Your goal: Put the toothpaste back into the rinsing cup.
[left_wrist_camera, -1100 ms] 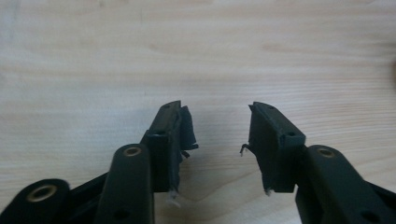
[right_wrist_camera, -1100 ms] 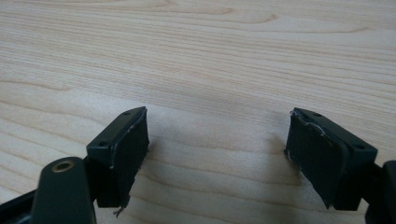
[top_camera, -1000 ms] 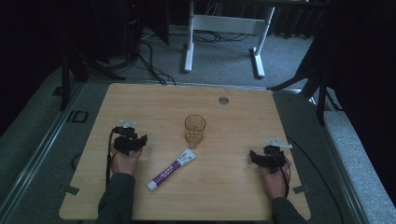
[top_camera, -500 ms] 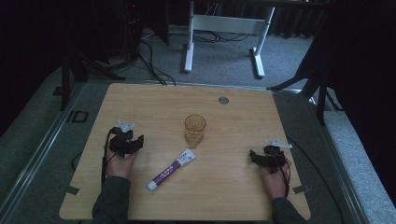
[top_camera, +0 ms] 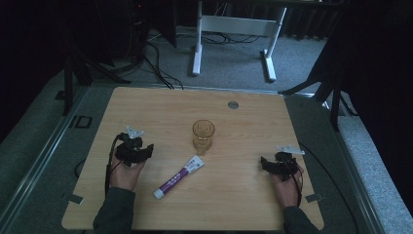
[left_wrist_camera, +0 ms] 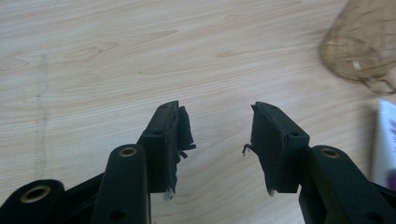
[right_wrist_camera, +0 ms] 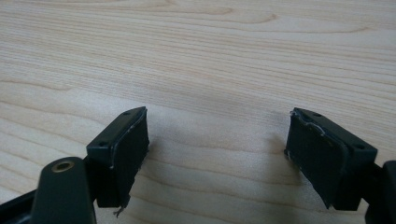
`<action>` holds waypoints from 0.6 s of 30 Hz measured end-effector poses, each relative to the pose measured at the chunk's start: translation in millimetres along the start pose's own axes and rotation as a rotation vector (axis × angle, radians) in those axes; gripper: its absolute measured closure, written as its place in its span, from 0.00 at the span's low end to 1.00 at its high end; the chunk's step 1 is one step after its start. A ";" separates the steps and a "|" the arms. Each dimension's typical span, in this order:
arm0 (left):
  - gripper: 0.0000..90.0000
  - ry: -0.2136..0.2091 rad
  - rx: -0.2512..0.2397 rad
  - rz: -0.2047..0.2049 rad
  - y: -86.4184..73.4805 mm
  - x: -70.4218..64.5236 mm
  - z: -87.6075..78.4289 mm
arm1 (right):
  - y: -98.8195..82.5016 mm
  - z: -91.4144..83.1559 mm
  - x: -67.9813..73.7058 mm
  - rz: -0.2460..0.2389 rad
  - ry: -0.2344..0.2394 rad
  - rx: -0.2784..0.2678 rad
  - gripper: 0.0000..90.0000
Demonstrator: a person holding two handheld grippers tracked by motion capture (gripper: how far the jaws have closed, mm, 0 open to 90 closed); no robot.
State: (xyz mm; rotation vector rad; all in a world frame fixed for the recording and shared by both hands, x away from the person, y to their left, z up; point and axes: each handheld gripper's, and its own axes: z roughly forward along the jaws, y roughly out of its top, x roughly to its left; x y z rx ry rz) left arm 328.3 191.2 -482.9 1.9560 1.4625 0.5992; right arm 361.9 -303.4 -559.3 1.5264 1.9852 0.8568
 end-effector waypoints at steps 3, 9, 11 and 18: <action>0.56 -0.026 0.001 0.007 2.9 -6.3 -3.8 | 0.0 0.0 0.0 0.000 0.000 0.000 0.23; 0.55 -0.068 0.011 0.026 6.3 -18.1 -9.8 | 0.0 0.0 0.0 0.000 0.000 0.000 0.23; 0.55 -0.075 0.015 0.038 7.1 -22.0 -11.4 | 0.0 0.0 0.0 0.000 0.000 -0.001 0.23; 0.57 -0.093 0.024 0.056 9.1 -31.3 -16.0 | 0.0 0.0 0.1 0.001 0.000 -0.001 0.23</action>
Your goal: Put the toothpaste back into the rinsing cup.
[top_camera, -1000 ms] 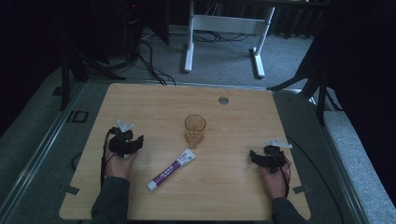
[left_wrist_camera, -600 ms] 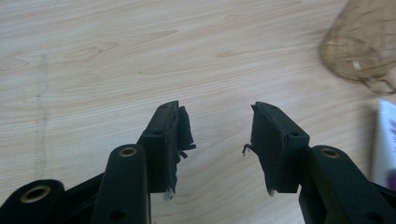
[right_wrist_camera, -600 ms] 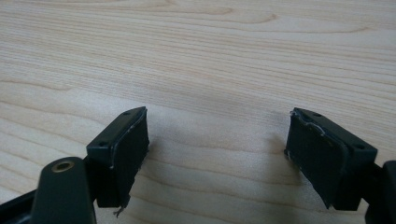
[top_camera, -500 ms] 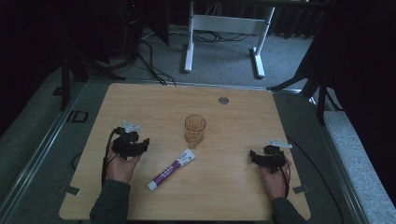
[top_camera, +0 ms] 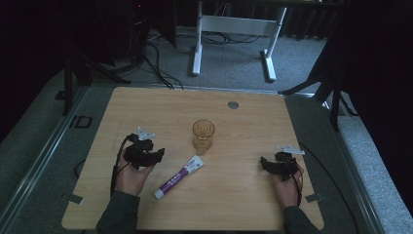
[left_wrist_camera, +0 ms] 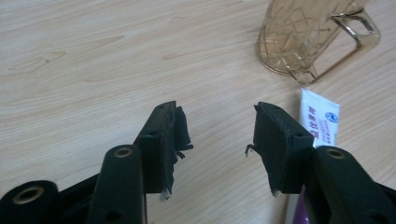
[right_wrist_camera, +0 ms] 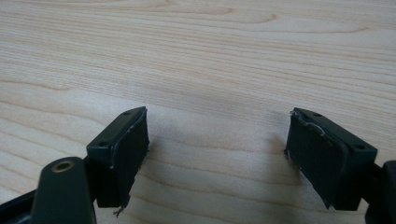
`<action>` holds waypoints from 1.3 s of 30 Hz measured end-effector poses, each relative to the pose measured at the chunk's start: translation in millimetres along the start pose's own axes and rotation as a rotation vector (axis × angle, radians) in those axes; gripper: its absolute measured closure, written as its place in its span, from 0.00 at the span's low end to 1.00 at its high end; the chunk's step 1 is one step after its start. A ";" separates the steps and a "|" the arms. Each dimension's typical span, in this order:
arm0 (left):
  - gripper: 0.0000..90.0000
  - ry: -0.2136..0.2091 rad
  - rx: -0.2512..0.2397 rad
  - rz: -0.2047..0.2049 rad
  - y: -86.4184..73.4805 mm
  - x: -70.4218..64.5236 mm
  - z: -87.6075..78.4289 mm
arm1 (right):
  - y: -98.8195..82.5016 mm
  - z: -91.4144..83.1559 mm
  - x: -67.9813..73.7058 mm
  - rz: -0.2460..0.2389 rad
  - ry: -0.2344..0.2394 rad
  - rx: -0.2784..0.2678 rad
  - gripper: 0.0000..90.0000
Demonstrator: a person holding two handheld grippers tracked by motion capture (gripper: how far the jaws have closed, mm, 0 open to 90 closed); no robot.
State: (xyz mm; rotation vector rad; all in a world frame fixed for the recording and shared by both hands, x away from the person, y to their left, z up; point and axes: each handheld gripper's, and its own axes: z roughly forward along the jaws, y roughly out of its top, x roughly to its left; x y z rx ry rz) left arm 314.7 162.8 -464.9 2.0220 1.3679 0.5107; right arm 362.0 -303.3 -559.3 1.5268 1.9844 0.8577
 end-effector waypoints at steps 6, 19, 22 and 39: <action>0.56 -0.007 0.017 0.009 -0.4 -4.4 -0.5 | 0.0 0.0 0.0 0.000 0.000 0.000 0.23; 0.56 -0.034 0.038 0.050 4.0 -21.7 -1.2 | 0.0 0.0 -0.1 -0.001 0.000 0.000 0.23; 0.56 -0.041 0.047 0.053 5.6 -25.2 2.4 | 0.0 0.0 -0.1 -0.001 0.000 0.000 0.23; 0.55 -0.078 0.072 0.093 8.4 -44.5 13.5 | 0.0 0.0 0.0 0.000 0.000 0.000 0.23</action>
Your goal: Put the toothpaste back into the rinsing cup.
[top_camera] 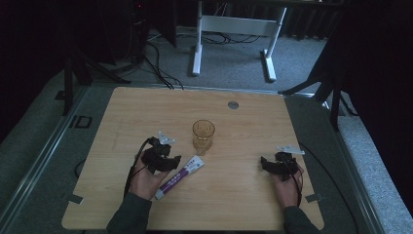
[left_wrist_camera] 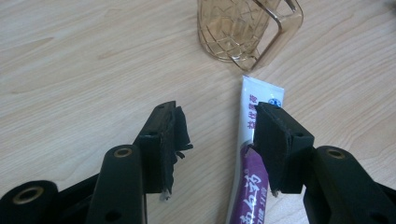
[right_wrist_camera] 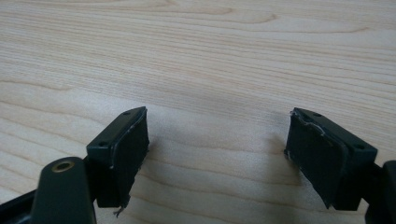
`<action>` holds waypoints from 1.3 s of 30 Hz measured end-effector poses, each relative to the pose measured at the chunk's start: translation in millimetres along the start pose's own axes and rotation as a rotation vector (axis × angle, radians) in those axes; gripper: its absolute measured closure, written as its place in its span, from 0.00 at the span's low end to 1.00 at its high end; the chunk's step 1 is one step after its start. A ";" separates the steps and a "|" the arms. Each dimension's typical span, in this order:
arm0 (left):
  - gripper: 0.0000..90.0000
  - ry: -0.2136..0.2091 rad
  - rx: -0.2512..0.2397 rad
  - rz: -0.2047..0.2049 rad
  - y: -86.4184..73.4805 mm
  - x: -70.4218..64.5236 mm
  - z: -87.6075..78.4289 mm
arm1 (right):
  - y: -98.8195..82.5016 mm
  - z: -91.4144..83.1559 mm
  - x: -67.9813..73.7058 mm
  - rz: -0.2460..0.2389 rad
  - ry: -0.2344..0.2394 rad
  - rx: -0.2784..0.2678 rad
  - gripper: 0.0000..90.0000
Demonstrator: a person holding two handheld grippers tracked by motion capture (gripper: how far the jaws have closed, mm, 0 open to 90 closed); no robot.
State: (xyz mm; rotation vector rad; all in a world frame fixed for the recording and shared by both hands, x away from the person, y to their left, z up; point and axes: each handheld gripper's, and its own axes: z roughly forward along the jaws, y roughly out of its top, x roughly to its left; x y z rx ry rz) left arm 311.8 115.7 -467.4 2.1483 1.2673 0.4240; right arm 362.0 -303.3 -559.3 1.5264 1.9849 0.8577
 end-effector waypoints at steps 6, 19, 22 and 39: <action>0.55 -0.010 0.014 0.014 0.4 -4.1 4.9 | 0.0 0.0 -0.1 -0.001 0.000 0.000 0.23; 0.54 -0.035 0.043 0.043 0.9 -12.7 15.6 | 0.0 0.0 0.0 0.000 0.000 0.000 0.23; 0.54 -0.038 0.051 0.050 1.0 -15.0 17.2 | 0.0 0.0 -0.1 -0.001 0.000 0.000 0.23; 0.56 -0.059 0.151 0.113 1.5 -23.2 24.9 | 0.0 0.0 0.0 0.000 0.000 0.000 0.23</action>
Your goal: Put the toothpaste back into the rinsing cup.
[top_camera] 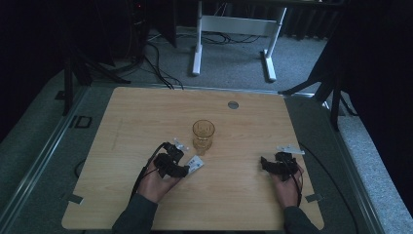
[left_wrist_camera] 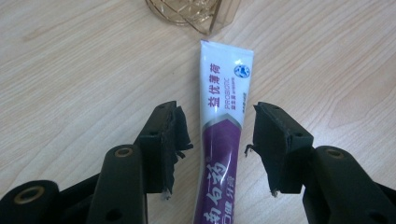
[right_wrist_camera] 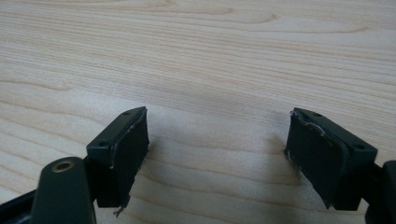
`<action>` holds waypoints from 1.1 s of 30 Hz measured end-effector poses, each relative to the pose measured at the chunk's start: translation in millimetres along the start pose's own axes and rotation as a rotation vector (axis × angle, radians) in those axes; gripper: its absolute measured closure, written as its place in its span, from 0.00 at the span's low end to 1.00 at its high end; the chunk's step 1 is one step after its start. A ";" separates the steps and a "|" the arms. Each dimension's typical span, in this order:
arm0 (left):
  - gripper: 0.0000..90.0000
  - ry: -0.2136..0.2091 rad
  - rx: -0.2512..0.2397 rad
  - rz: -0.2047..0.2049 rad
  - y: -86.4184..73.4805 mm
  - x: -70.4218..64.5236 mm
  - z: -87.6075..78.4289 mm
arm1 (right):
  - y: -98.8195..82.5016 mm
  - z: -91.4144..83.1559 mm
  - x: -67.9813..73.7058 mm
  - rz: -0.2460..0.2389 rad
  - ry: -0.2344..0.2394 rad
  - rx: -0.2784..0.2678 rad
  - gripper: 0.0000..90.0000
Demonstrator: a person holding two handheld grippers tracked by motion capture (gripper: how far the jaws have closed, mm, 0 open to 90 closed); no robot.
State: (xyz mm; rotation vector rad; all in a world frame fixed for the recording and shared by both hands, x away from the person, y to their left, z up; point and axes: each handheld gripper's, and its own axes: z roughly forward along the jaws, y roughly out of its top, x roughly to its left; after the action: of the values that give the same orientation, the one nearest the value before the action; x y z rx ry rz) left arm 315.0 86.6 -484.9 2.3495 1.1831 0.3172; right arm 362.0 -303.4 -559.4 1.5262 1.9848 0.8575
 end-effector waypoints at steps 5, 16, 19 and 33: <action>0.56 -0.003 0.035 0.009 0.5 0.0 1.7 | 0.0 0.0 0.0 0.000 0.000 0.000 0.23; 0.57 -0.006 0.092 0.016 2.3 -3.1 3.9 | 0.0 0.0 0.0 0.000 0.000 0.000 0.23; 0.57 -0.009 0.101 0.018 2.9 -2.6 3.2 | 0.0 0.0 0.0 0.000 0.000 0.001 0.23; 0.57 0.003 0.154 0.052 4.4 -7.0 6.6 | 0.0 0.0 0.0 0.000 0.000 0.001 0.23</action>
State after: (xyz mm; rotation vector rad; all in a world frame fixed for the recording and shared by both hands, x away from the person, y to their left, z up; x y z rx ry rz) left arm 316.5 76.7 -488.2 2.5168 1.1872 0.2561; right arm 362.0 -303.4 -559.3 1.5263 1.9854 0.8568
